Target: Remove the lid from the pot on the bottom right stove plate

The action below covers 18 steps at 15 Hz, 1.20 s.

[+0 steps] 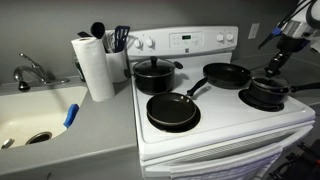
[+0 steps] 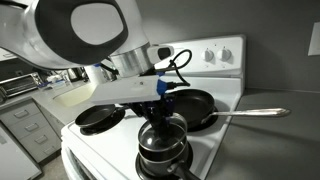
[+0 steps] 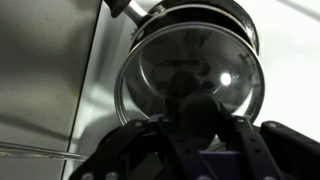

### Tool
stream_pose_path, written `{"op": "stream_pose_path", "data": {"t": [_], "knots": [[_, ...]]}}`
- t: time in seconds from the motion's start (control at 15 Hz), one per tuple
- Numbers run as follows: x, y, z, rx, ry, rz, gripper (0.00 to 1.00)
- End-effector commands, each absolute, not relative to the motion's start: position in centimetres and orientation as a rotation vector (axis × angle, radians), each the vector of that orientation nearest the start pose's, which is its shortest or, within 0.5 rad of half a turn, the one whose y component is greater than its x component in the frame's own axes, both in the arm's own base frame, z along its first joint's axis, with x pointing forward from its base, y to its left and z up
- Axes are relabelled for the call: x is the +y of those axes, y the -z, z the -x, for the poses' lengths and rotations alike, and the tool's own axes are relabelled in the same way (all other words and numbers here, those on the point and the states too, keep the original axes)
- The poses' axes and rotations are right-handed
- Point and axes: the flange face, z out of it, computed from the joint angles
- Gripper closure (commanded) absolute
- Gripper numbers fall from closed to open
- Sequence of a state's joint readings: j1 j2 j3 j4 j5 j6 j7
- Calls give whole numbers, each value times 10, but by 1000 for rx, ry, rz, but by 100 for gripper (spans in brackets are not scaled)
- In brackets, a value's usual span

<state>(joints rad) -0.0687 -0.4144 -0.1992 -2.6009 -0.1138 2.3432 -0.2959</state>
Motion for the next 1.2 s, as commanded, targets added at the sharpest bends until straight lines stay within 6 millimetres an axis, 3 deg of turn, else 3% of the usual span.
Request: {"op": "stream_pose_path", "data": {"t": [0.0, 0.4, 0.67, 0.93, 1.13], "knots": [[-107, -422, -405, -229, 239, 3172, 85], [-87, -442, -418, -336, 229, 3130, 85], [-63, -450, -424, -407, 180, 3110, 85], [-23, -451, -435, -384, 154, 3138, 85], [24, -445, -451, -282, 163, 3144, 85]]}}
